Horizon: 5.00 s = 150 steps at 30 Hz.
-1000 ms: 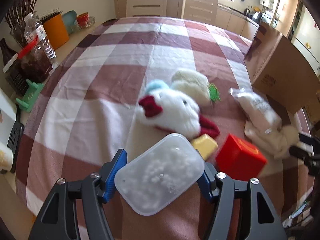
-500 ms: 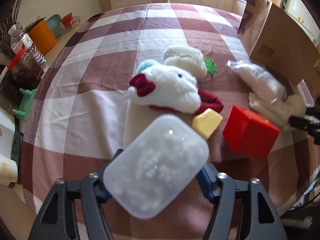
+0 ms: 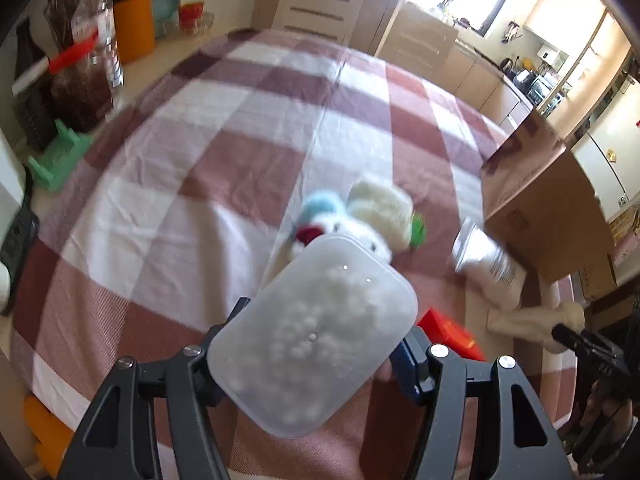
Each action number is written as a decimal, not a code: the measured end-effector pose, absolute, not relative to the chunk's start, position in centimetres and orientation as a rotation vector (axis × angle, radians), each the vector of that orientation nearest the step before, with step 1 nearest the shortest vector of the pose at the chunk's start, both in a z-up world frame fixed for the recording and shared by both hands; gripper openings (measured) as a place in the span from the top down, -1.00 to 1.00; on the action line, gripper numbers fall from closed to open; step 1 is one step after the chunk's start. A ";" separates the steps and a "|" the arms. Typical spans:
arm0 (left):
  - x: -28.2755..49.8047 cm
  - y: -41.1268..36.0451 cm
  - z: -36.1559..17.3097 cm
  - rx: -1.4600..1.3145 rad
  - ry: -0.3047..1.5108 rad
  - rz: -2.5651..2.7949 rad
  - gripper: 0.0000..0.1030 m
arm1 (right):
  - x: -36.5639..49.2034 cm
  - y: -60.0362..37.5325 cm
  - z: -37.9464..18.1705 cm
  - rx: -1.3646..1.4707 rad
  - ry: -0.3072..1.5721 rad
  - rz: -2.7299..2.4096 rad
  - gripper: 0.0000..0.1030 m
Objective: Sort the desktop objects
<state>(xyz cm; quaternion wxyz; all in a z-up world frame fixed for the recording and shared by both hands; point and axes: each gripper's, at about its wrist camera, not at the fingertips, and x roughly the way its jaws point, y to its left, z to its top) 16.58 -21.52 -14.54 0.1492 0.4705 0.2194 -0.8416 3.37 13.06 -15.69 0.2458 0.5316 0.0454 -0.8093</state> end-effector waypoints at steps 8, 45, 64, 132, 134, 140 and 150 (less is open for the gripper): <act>12.4 -18.3 -8.4 1.309 0.392 -2.468 -0.25 | 3.5 14.5 -9.1 1.301 0.063 -2.339 -0.22; -4.2 -4.3 12.4 1.016 0.063 -2.883 -0.25 | 3.8 16.3 16.0 0.395 0.038 -2.890 -0.22; -9.4 -1.5 10.6 1.128 -0.009 -2.840 -0.25 | -0.4 18.3 13.2 0.506 -0.001 -2.910 -0.22; -15.2 0.2 5.7 1.458 0.008 -2.676 -0.25 | -7.1 18.2 7.2 0.860 -0.027 -2.756 -0.23; -15.2 0.2 5.7 1.458 0.010 -2.676 -0.25 | -7.1 18.1 7.2 0.860 -0.026 -2.756 -0.23; -15.3 0.3 5.5 1.467 0.010 -2.675 -0.25 | -7.2 18.1 7.1 0.865 -0.025 -2.756 -0.24; -15.3 0.5 5.4 1.473 0.010 -2.679 -0.25 | -7.5 18.2 7.1 0.871 -0.023 -2.756 -0.24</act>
